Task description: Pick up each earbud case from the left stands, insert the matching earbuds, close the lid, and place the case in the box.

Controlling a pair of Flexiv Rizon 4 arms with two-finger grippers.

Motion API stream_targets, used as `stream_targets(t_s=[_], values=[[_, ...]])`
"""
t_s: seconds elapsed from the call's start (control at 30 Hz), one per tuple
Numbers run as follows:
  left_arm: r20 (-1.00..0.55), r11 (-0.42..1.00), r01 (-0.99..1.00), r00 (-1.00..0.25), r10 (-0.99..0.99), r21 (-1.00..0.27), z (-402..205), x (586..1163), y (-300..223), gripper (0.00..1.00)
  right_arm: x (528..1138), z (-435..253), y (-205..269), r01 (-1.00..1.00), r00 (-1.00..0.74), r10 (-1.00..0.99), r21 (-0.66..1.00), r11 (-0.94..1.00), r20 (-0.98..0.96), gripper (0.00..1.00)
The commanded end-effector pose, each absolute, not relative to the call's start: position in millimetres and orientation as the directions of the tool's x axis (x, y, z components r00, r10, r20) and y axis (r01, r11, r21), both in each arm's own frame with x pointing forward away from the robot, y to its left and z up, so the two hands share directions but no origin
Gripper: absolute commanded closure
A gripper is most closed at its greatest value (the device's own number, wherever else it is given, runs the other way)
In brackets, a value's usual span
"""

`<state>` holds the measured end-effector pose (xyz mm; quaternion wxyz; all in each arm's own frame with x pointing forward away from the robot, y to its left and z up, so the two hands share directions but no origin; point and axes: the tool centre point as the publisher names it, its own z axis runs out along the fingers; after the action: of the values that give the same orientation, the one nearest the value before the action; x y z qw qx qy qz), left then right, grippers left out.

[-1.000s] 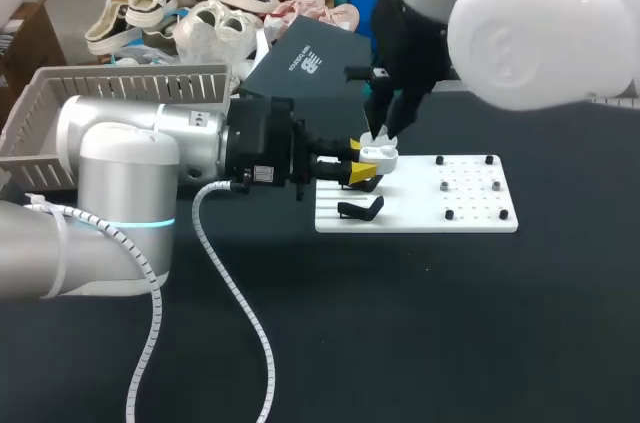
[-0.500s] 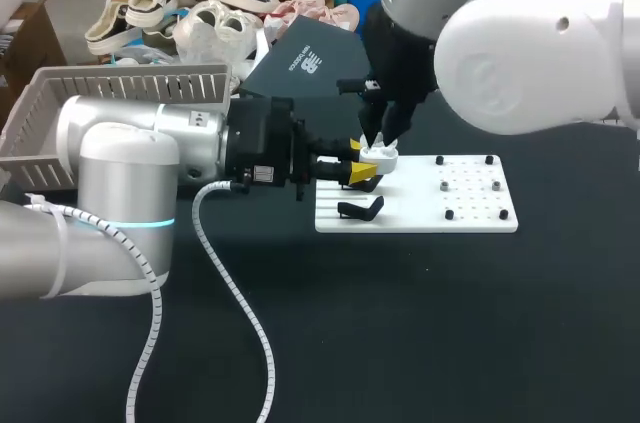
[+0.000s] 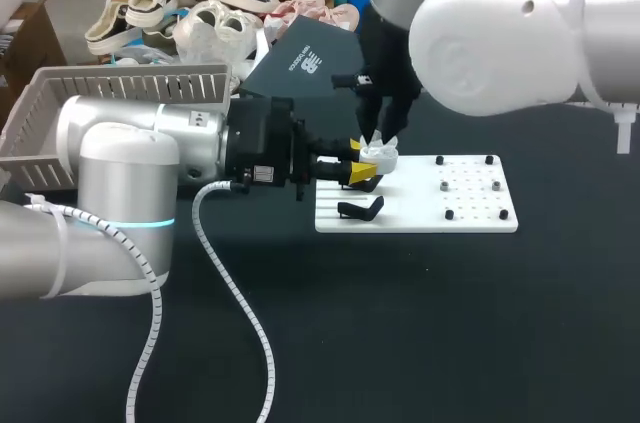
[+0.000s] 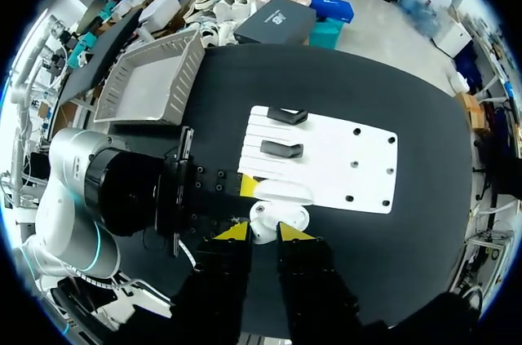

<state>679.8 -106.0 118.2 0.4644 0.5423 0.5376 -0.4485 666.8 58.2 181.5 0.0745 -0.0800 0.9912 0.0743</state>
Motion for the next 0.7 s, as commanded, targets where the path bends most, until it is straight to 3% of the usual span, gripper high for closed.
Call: stream_targets(t_s=[0.03, 0.7], values=[[-0.986, 0.013, 1.000, 0.021, 0.165, 0.023, 118.0, 678.9, -105.9, 1.00, 671.2, 180.3, 62.2, -0.169, -0.978, -0.150, 0.131, 0.977, -0.147, 1.00], [-0.986, 0.013, 1.000, 0.021, 0.165, 0.023, 118.0, 678.9, -105.9, 1.00, 672.2, 173.1, 59.5, -0.150, -0.982, -0.134, 0.116, 0.982, -0.130, 1.00]])
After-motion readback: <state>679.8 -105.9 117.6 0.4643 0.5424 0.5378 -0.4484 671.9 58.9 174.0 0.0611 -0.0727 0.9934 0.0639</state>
